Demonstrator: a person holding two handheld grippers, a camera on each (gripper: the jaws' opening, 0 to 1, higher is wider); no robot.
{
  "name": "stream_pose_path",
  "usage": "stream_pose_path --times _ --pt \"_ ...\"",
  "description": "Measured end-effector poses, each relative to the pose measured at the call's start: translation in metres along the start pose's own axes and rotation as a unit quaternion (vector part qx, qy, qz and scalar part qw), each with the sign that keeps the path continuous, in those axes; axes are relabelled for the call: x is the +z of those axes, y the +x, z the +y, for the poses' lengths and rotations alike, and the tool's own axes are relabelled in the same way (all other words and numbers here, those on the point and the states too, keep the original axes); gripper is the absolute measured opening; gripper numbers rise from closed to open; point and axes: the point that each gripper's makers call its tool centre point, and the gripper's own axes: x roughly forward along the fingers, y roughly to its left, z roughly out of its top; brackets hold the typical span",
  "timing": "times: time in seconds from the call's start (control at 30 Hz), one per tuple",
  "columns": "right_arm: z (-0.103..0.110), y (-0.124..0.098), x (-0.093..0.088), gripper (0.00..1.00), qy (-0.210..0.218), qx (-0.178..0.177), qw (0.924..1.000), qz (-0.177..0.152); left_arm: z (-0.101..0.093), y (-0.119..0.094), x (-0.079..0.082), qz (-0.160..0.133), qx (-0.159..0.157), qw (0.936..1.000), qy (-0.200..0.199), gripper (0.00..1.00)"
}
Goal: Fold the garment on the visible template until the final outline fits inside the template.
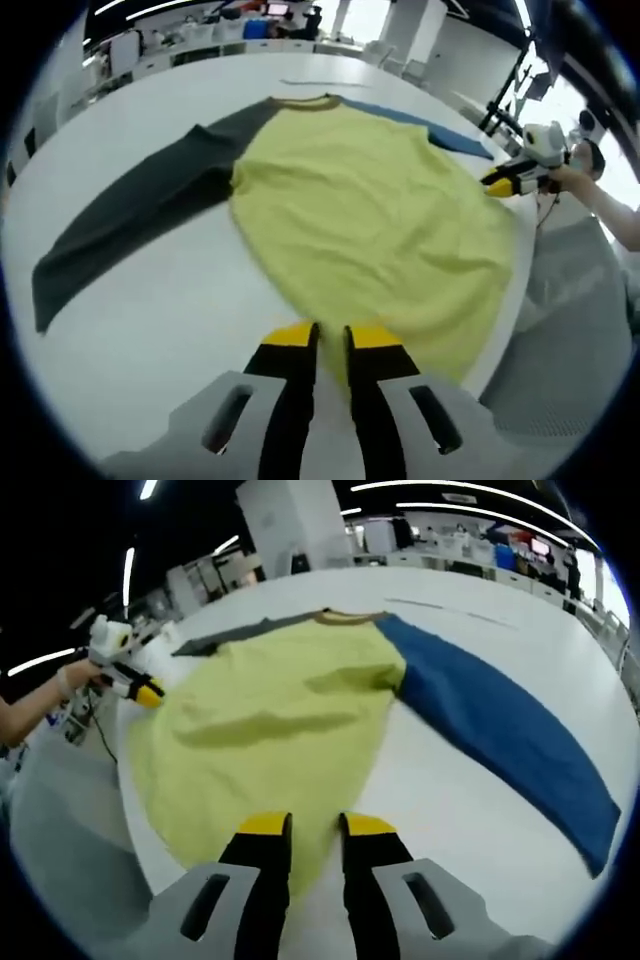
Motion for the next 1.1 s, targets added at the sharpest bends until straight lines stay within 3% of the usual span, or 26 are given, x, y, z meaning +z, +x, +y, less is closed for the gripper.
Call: stream_pose_path --times 0.63,0.77,1.0,1.1 --pt "-0.015 0.003 0.005 0.04 0.014 -0.010 0.9998 -0.011 0.001 0.007 0.005 -0.005 0.001 0.9999 -0.013 0.00" --pt "-0.016 0.002 0.005 0.03 0.023 -0.007 0.9996 -0.015 0.003 0.004 0.010 -0.018 0.003 0.9997 -0.018 0.00" --pt "-0.015 -0.007 0.024 0.03 0.060 0.010 0.9961 -0.064 0.008 -0.003 0.030 -0.059 0.012 0.9979 -0.026 0.00" --pt "-0.020 -0.009 0.030 0.02 0.069 0.001 0.9947 -0.076 0.011 -0.003 0.035 -0.065 0.023 0.9974 -0.020 0.00"
